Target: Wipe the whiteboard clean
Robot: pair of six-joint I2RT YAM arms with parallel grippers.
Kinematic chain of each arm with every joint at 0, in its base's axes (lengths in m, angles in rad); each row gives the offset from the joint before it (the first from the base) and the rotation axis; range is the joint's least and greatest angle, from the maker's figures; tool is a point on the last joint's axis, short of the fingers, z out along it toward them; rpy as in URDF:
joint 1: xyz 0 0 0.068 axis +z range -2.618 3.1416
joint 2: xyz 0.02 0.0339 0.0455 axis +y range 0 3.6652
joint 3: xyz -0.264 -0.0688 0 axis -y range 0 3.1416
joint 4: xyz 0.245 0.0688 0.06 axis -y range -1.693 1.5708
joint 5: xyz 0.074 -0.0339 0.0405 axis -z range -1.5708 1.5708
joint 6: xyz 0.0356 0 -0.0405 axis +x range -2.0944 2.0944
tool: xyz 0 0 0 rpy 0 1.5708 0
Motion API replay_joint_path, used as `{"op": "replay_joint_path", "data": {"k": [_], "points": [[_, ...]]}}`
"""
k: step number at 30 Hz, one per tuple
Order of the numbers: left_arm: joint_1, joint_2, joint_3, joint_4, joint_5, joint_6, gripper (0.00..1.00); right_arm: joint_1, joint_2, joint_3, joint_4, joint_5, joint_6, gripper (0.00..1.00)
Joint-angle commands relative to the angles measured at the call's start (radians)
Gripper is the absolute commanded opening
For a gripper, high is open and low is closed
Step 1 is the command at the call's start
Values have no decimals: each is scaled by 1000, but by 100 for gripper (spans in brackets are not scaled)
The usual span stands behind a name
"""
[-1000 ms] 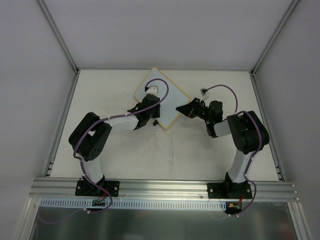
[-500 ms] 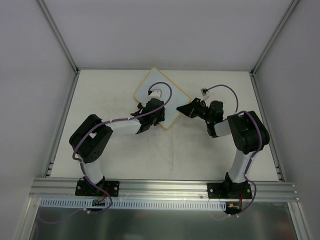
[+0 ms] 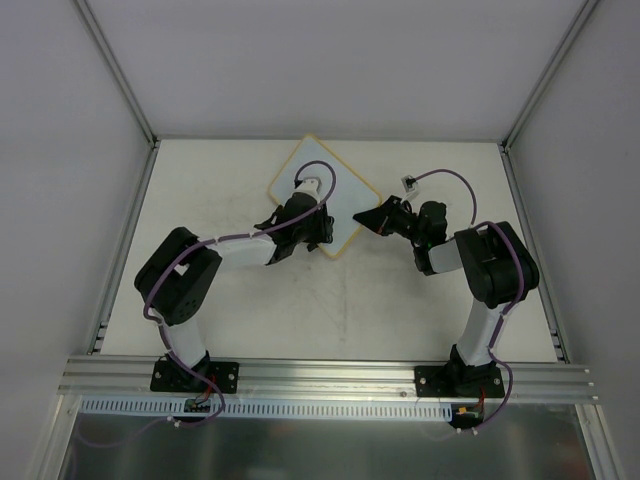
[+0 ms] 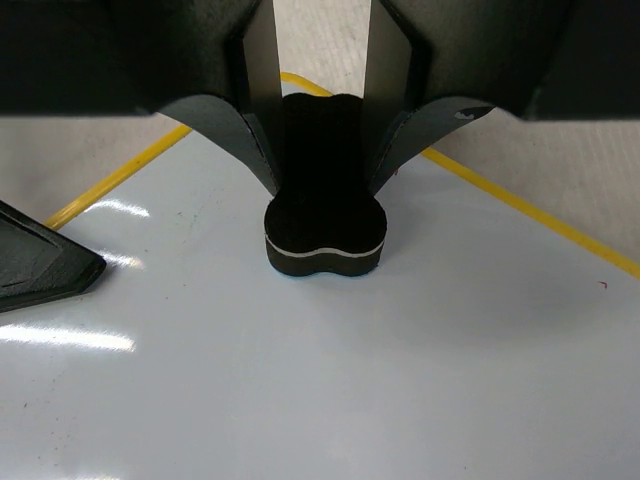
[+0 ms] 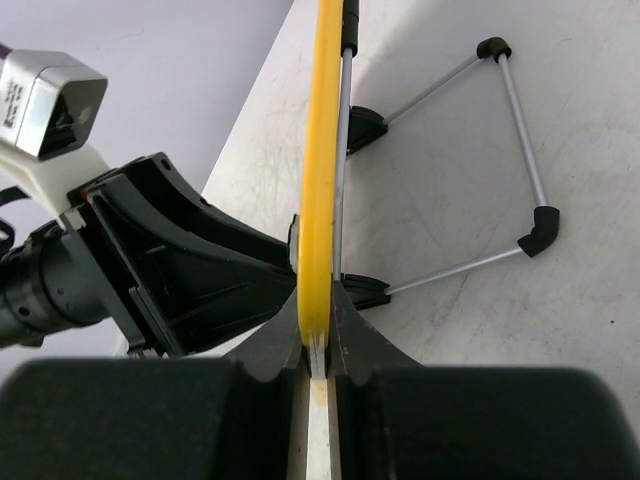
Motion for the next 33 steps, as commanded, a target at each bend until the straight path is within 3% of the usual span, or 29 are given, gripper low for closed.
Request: {"op": "replay_joint_path", "data": {"k": [1,6,28,33], "points": [[53,72,-46,53,293,-44,0,38,-37,28,304,-108,38,0],[163,94,-28,54,315,11,0,39,-37,28,304,-108,38,0],[340,109,75,-50,211,133,0,35,-40,24,304,-105,35,0],[369,122,130,-79,240,133,0,36,-40,24,304,-107,35,0]]}}
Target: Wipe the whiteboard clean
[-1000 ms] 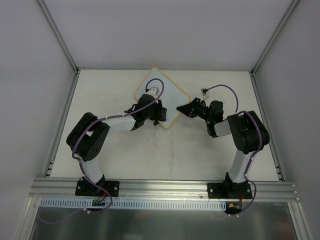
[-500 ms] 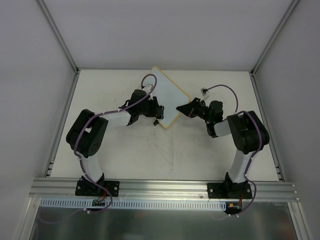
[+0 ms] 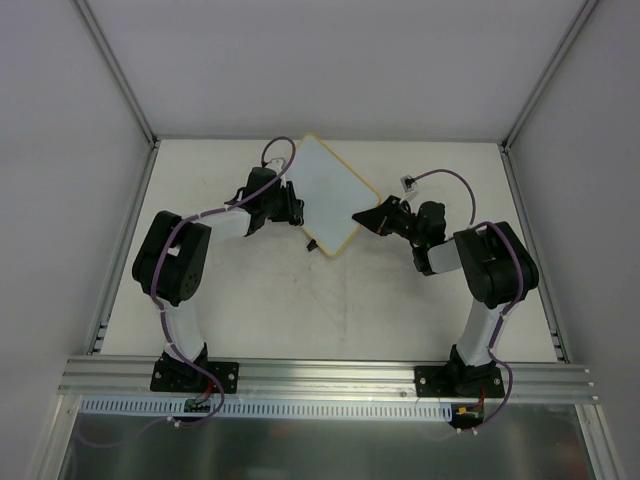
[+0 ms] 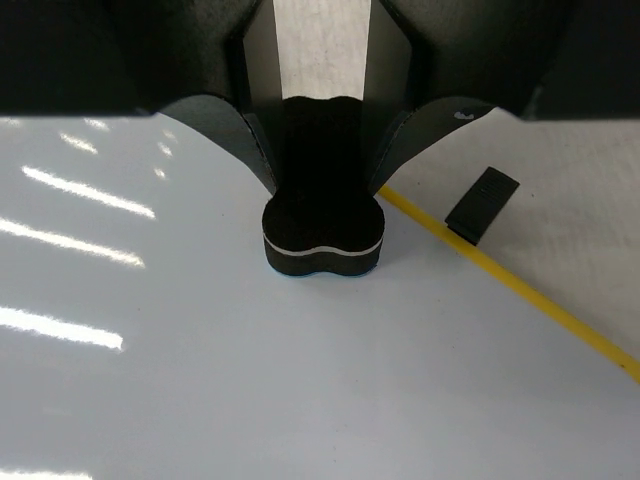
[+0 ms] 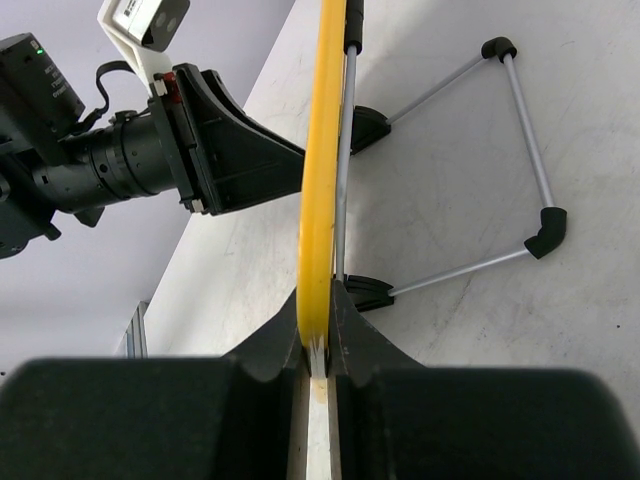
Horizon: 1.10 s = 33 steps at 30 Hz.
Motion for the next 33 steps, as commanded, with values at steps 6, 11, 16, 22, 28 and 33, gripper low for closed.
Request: {"op": "replay_joint_path", "data": {"k": [6,11,16,22,28,33], "points": [[46,47,109,-82,-101,55,0,28,-41,24,303,-124,37,0],[62,83,161,-114,-91,55,0,28,-43,24,303,-124,37,0],[62,92,186,-143,-93,48,0,28,-41,23,303,-124,37,0],[31,23,97,-159,-180,37,0,28,-37,28,303,-123,39,0],[-10,-72,29,-248,-266,-20,0,28,-35,28,303,-126,39,0],[-59,-154,-12,-320,-305,-38,0,28,-34,29,303,-126,40,0]]}}
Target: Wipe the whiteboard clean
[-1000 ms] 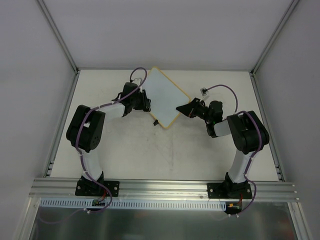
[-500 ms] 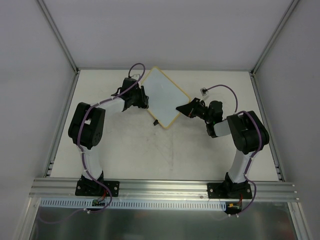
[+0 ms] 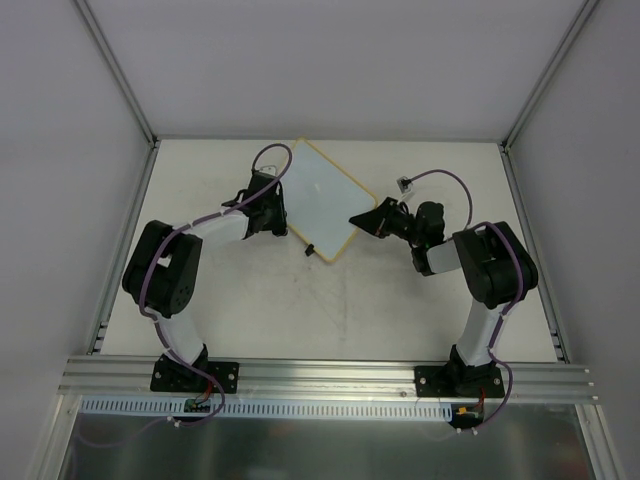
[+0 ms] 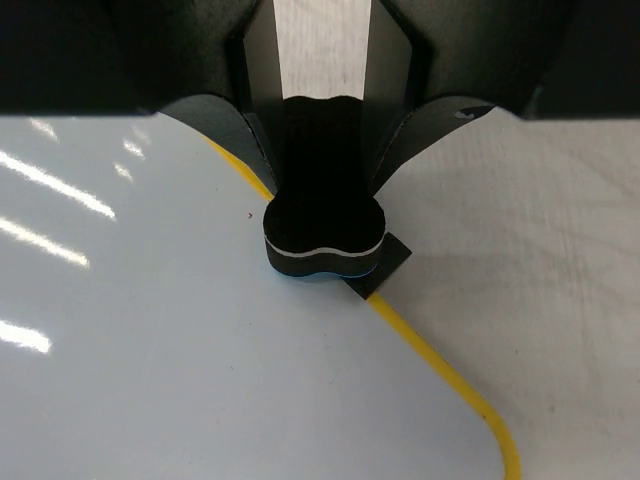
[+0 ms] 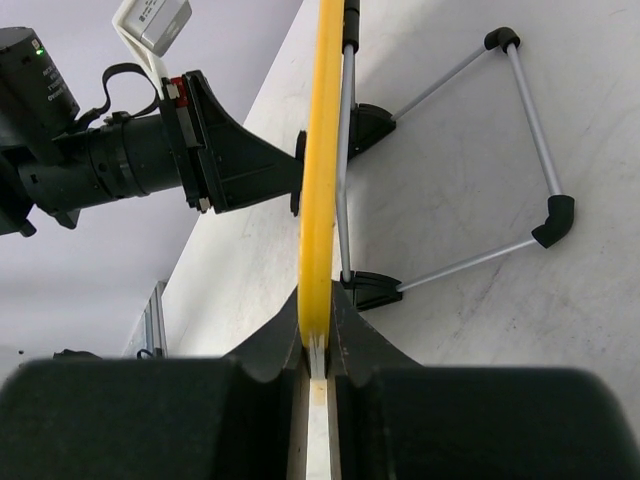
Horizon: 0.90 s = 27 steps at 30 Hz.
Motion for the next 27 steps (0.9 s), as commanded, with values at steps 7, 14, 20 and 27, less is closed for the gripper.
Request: {"op": "replay_joint_path", "data": {"k": [7,14,20,27], "points": [[-37,-69,74,-235,-30,34,0,24,-30,31,305,-82,23,0],[-37,-6,135,-308,1,48,0,22,-35,26,302,-73,12,0],[-42,8,143,-353,43,49,0,21,-44,18,297,-58,-11,0],[-63,-36,109,-373,59,48,0,12,-35,21,293,-42,-41,0]]}}
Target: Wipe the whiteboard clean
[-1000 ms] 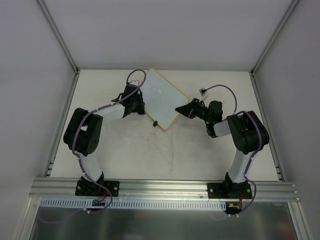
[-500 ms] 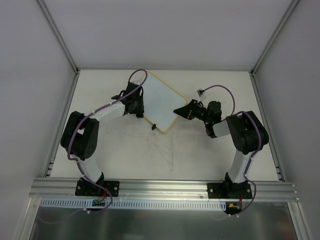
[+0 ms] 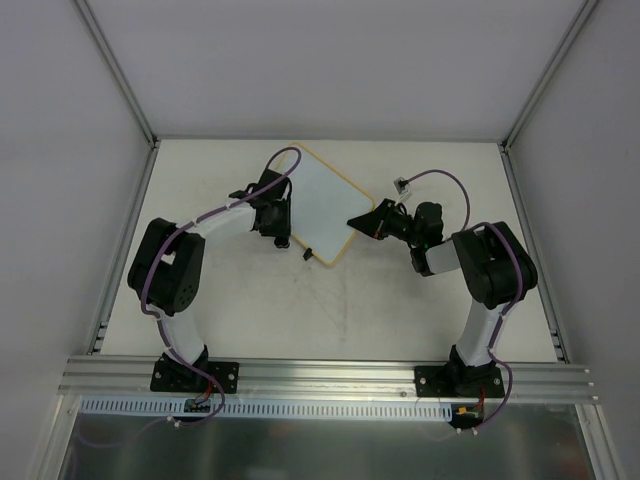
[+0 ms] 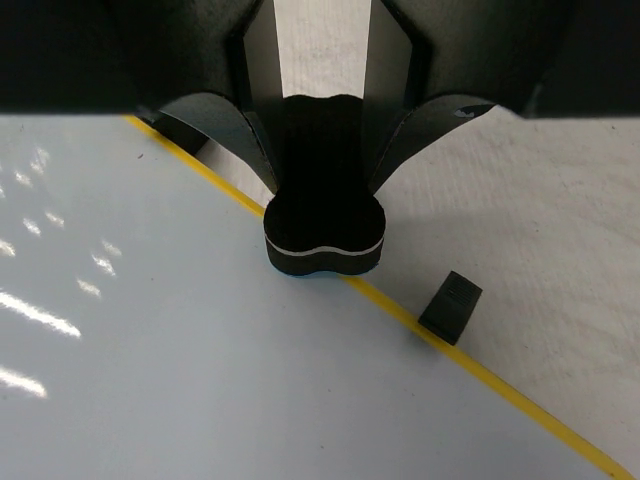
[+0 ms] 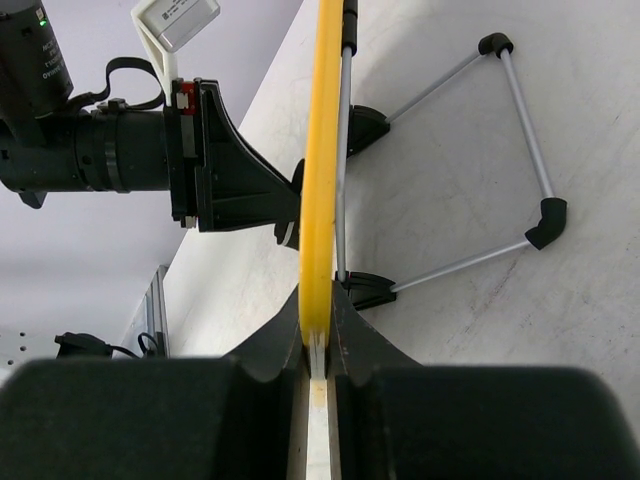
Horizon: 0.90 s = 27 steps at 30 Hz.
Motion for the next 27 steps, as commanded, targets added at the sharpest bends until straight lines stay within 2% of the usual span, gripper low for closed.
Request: {"op": "replay_joint_path", "data": {"k": [1,11,21,27], "points": [[-19,-48,-9,-40,39,15,0,-2,-29,25,297,-13,-24,0],[-21,33,66,-85,-13,41,0,-4,-33,26,299,-16,-25,0],[-3,127,265,-160,-12,67,0,-4,-30,28,300,-19,-19,0],[-10,136,201,-161,14,44,0,-4,-32,26,300,-17,-16,0]]}}
